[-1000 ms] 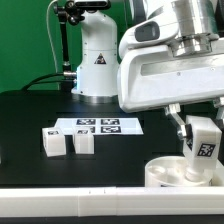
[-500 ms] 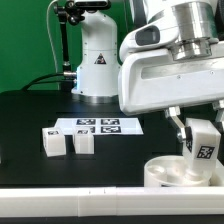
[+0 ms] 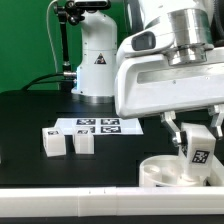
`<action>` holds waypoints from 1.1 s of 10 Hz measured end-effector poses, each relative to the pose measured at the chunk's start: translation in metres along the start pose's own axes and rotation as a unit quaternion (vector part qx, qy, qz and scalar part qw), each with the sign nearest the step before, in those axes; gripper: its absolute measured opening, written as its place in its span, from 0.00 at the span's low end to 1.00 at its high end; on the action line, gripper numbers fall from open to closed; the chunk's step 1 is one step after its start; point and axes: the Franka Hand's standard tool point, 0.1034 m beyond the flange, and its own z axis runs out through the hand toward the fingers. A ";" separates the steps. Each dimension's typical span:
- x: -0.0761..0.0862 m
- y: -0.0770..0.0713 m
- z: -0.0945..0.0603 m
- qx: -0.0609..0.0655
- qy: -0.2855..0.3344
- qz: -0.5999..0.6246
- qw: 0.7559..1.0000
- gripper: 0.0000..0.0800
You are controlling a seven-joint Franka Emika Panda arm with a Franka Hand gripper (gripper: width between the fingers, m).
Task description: Assemble stool
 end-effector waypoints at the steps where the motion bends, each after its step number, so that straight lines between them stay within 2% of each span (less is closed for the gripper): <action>1: -0.001 0.001 -0.001 -0.003 0.008 0.000 1.000 0.41; 4: -0.005 0.002 -0.003 -0.009 0.035 -0.001 0.999 0.41; 10: -0.005 0.003 -0.003 -0.009 0.038 0.001 0.999 0.41; 11: -0.006 0.009 -0.004 -0.013 0.049 0.005 0.999 0.41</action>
Offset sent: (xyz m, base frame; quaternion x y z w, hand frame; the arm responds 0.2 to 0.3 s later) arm -0.0199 0.0045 -0.0176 0.0108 0.0024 0.0396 0.9992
